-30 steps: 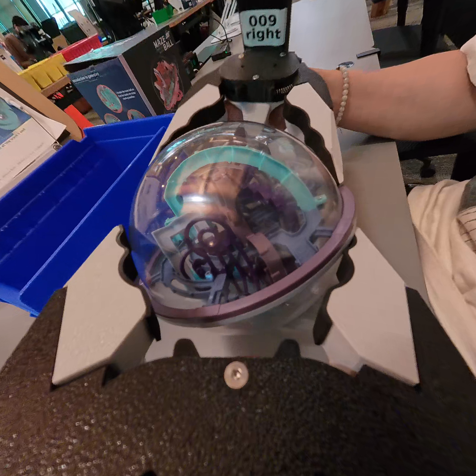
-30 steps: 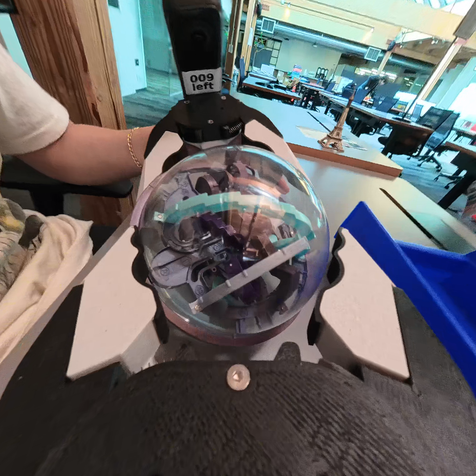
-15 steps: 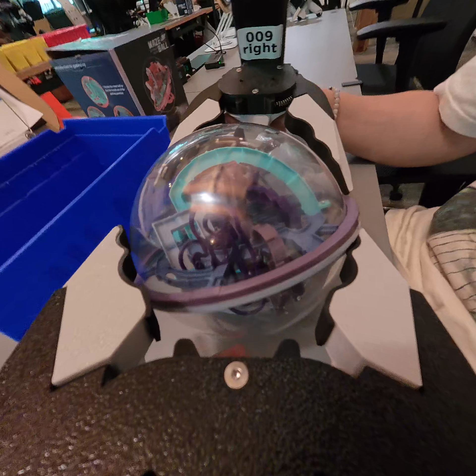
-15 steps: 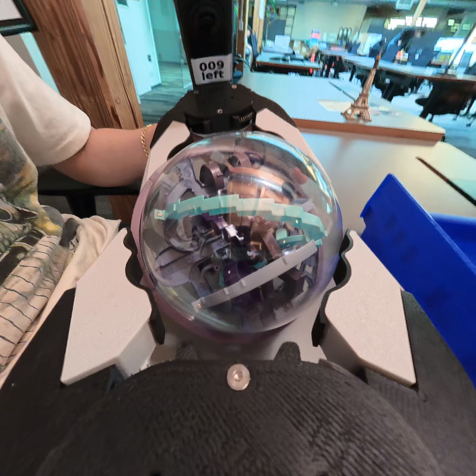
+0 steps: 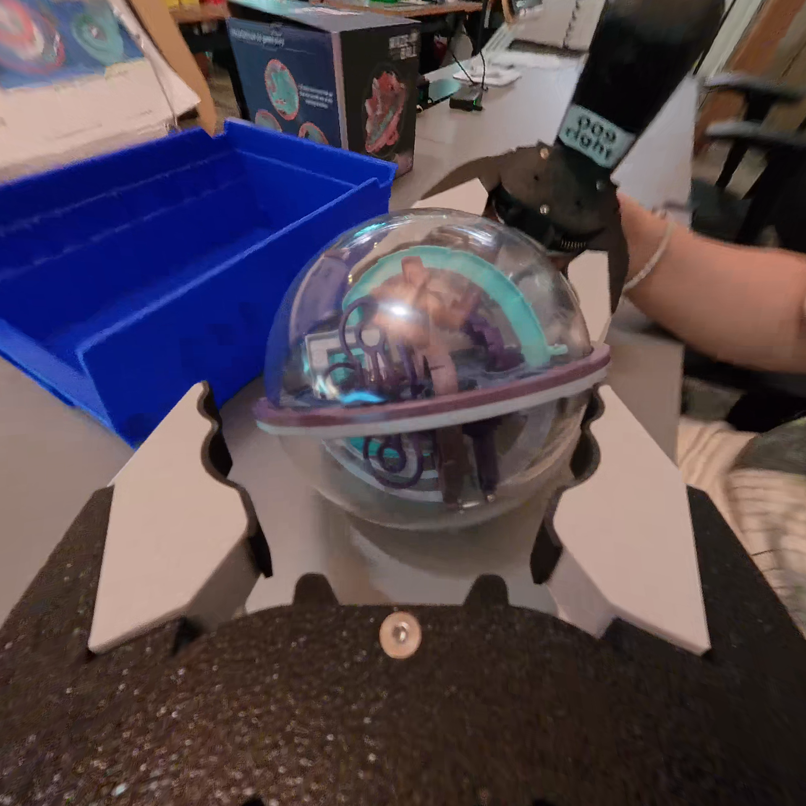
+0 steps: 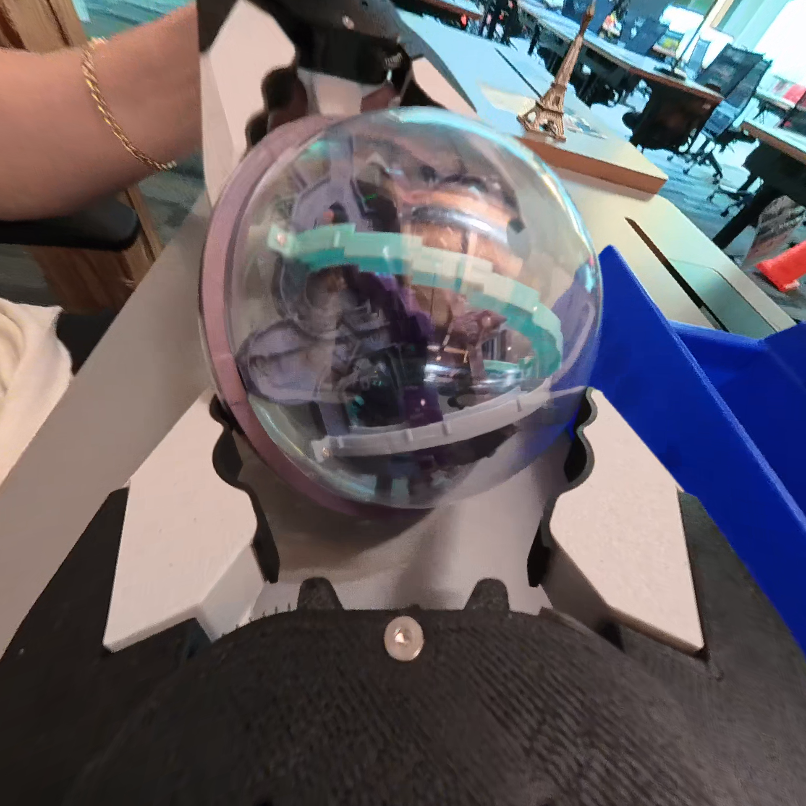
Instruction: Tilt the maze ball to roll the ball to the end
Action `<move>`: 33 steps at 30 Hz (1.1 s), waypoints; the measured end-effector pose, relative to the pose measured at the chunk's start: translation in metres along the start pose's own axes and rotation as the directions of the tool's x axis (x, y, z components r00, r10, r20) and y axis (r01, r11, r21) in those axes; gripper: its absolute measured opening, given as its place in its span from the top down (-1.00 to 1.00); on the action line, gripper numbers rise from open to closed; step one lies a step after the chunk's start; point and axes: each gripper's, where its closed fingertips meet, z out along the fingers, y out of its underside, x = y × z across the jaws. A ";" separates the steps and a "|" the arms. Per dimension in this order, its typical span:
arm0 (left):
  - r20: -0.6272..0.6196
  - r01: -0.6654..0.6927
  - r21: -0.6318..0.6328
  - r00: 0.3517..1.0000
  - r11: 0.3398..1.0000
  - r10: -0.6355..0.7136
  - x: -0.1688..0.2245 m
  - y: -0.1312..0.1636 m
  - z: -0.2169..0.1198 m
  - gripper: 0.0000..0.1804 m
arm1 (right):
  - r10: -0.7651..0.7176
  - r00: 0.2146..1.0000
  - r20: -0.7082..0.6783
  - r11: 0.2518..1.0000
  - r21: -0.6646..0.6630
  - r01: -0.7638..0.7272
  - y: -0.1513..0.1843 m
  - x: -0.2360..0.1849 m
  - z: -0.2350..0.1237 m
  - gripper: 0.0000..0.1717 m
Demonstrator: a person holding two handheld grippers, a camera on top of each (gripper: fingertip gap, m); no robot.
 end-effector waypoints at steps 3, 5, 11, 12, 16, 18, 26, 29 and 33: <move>-0.120 0.258 0.028 0.960 0.966 -0.253 0.003 -0.007 -0.006 -0.67 | 0.002 1.000 -0.023 1.000 -0.016 -0.002 0.001 0.002 0.004 -0.74; -0.167 0.362 0.059 0.923 0.930 -0.348 -0.001 -0.012 -0.012 -0.65 | 0.009 1.000 -0.015 1.000 0.013 -0.009 -0.004 0.000 0.004 -0.70; -0.099 0.546 0.018 0.834 0.837 -0.542 -0.018 -0.005 -0.015 -0.44 | -0.002 1.000 0.002 1.000 0.020 0.002 -0.011 -0.006 0.006 -0.70; -0.112 0.566 -0.025 0.818 0.824 -0.565 -0.013 -0.001 -0.013 -0.46 | -0.011 1.000 0.003 1.000 0.007 0.011 -0.010 -0.007 0.007 -0.71; -0.162 0.521 -0.131 0.828 0.843 -0.537 0.008 0.007 -0.005 -0.56 | -0.012 0.998 0.056 0.998 -0.062 0.016 -0.006 -0.017 -0.002 -0.70; -0.166 0.499 -0.128 0.841 0.857 -0.515 0.009 0.004 -0.002 -0.56 | -0.011 0.998 0.057 0.998 -0.058 0.014 -0.013 -0.016 -0.011 -0.64; -0.170 0.323 -0.039 0.930 0.945 -0.325 0.016 -0.009 0.007 -0.53 | -0.035 0.999 0.015 0.999 -0.031 0.036 -0.021 -0.014 -0.009 -0.66; -0.079 0.347 -0.078 0.932 0.934 -0.353 0.006 -0.002 0.007 -0.65 | -0.078 0.995 -0.059 0.991 -0.110 0.071 -0.012 -0.007 -0.003 -0.66; 0.030 0.416 -0.061 0.909 0.907 -0.415 -0.014 0.001 -0.001 -0.65 | -0.144 0.976 -0.164 0.957 -0.274 0.095 0.012 0.000 0.001 -0.63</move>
